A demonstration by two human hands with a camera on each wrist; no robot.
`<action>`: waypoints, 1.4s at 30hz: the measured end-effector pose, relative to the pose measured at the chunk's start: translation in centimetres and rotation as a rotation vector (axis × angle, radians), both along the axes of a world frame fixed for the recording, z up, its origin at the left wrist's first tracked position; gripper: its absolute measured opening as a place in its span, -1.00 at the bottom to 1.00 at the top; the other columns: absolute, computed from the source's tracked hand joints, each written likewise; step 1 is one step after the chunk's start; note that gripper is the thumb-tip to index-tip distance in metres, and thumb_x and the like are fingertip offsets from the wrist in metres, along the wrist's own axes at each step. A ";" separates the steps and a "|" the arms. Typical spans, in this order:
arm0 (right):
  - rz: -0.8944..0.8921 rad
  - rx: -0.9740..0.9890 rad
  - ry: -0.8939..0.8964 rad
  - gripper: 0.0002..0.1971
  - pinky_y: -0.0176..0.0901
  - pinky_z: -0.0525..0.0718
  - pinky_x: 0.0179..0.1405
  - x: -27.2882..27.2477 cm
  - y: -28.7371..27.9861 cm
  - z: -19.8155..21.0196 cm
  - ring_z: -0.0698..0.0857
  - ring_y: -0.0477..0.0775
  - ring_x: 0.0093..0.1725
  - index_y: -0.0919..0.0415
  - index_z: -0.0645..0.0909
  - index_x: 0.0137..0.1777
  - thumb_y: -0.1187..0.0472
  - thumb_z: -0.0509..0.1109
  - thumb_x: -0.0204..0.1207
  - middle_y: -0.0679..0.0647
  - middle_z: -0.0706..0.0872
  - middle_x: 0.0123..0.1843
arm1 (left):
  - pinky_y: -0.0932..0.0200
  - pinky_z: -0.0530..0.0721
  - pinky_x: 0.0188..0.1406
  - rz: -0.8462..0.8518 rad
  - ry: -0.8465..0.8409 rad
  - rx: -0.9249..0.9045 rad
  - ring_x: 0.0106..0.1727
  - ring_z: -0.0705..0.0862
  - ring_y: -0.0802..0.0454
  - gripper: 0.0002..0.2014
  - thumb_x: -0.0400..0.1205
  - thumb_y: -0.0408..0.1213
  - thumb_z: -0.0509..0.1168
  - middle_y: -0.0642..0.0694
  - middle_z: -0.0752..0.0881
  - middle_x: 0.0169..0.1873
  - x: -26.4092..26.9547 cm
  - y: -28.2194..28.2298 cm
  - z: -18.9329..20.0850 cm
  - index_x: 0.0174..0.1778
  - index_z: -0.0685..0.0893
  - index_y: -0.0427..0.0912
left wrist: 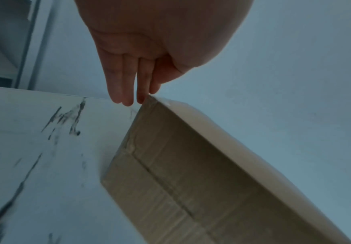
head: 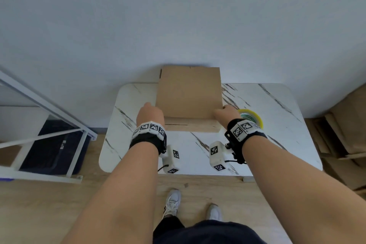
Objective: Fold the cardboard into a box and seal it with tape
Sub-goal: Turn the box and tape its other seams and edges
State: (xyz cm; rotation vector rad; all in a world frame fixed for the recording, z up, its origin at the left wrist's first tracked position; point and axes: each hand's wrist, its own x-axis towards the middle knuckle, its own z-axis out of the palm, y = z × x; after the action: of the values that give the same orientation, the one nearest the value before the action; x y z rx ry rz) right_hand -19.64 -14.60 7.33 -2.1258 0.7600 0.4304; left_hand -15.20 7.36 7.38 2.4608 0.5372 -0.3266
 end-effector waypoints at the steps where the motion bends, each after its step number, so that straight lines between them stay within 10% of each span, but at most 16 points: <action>1: -0.041 0.016 -0.030 -0.81 -0.16 0.43 -0.38 0.5 0.0 0.1 0.52 0.07 -0.32 0.28 0.48 -0.04 0.17 0.27 0.44 0.10 0.55 -0.25 | 0.02 0.49 0.27 0.019 -0.012 -0.040 0.40 0.54 -0.24 -0.59 0.72 -0.35 -0.01 -0.28 0.54 0.42 0.4 0.0 0.0 0.50 0.42 -0.26; 4: -0.060 0.014 -0.034 -0.73 -0.10 0.54 -0.21 1.9 -0.2 0.2 0.62 0.17 -0.19 0.32 0.58 0.08 0.16 0.26 0.48 0.18 0.66 -0.11 | 0.00 0.51 0.24 -0.052 0.025 -0.104 0.33 0.56 -0.28 -0.63 0.69 -0.36 0.04 -0.30 0.59 0.33 1.7 0.1 -0.3 0.40 0.51 -0.32; 8: -0.055 -0.042 -0.042 -0.87 -0.16 0.50 -0.29 2.3 -0.2 0.2 0.58 0.17 -0.22 0.29 0.58 -0.08 0.25 0.29 0.45 0.17 0.64 -0.15 | 0.18 0.31 -0.45 -0.081 0.039 -0.145 -0.26 0.47 -0.14 -0.93 0.47 -0.45 0.15 -0.21 0.55 -0.31 2.4 0.4 -0.8 -0.28 0.52 -0.27; 14: -0.083 -0.166 -0.215 -0.53 0.14 0.65 0.10 1.6 1.2 0.3 0.60 0.24 0.11 0.21 0.39 0.25 0.14 0.39 0.36 0.16 0.49 0.20 | -0.08 0.69 0.03 -0.003 -0.099 -0.164 0.07 0.63 -0.26 -0.64 0.36 -0.38 0.30 -0.21 0.62 0.05 2.1 0.2 0.0 0.08 0.49 -0.22; 21: -0.036 -0.132 -0.114 -0.50 -0.01 0.58 0.00 2.9 2.7 0.5 0.63 0.27 0.17 0.21 0.40 0.38 0.20 0.35 0.42 0.17 0.59 0.28 | 0.08 0.57 -0.18 -0.053 0.012 -0.102 -0.06 0.65 -0.24 -0.71 0.46 -0.40 0.26 -0.26 0.62 0.06 2.8 2.1 0.6 0.10 0.52 -0.29; 25: -0.099 0.006 -0.030 -0.44 -0.04 0.49 -0.05 3.9 4.2 -0.4 0.57 0.22 0.05 0.29 0.26 0.51 0.32 0.29 0.51 0.19 0.58 0.16 | 0.16 0.42 -0.32 -0.057 0.200 -0.203 -0.32 0.54 -0.12 -0.87 0.52 -0.27 0.27 -0.21 0.62 -0.19 3.5 3.4 0.1 -0.22 0.56 -0.28; 29: -0.135 0.047 -0.042 -0.47 -0.01 0.50 -0.07 5.6 5.8 -0.9 0.54 0.16 -0.10 0.28 0.20 0.49 0.38 0.23 0.52 0.20 0.58 0.11 | 0.16 0.41 -0.35 -0.051 0.213 -0.266 -0.31 0.55 -0.14 -0.69 0.56 -0.03 0.25 -0.19 0.63 -0.21 5.6 4.7 -0.8 -0.12 0.62 -0.26; 33: -0.138 0.020 -0.024 -0.45 0.01 0.55 0.02 8.2 6.8 -1.5 0.57 0.27 0.15 0.25 0.33 0.50 0.35 0.25 0.47 0.23 0.49 0.40 | 0.13 0.45 -0.06 -0.068 0.176 -0.260 -0.02 0.58 -0.19 -0.48 0.63 0.17 0.13 -0.21 0.64 -0.02 8.3 5.5 -1.3 0.19 0.62 -0.23; 39: -0.187 0.089 0.005 -0.39 0.08 0.62 0.10 10.4 7.0 -2.1 0.59 0.27 0.08 0.22 0.21 0.58 0.39 0.19 0.51 0.19 0.59 0.06 | 0.15 0.40 -0.06 -0.158 0.244 -0.179 -0.04 0.52 -0.15 -0.55 0.73 0.02 0.08 -0.37 0.62 0.11 10.2 5.4 -1.6 0.24 0.60 -0.29; 42: -0.225 0.060 0.012 -0.38 0.17 0.67 0.21 10.3 6.1 -2.2 0.66 0.27 0.15 0.15 0.15 0.64 0.33 0.14 0.56 0.28 0.64 0.26 | 0.12 0.54 0.17 -0.249 0.362 -0.072 0.13 0.60 -0.22 -0.66 0.74 -0.36 0.04 -0.34 0.60 0.30 10.7 5.4 -4.1 0.36 0.54 -0.42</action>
State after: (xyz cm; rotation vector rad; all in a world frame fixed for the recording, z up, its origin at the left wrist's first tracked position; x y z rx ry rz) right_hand -9.39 -8.55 5.08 -1.9564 0.9689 0.3413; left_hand -4.50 12.73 3.27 2.4110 0.3551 -0.8878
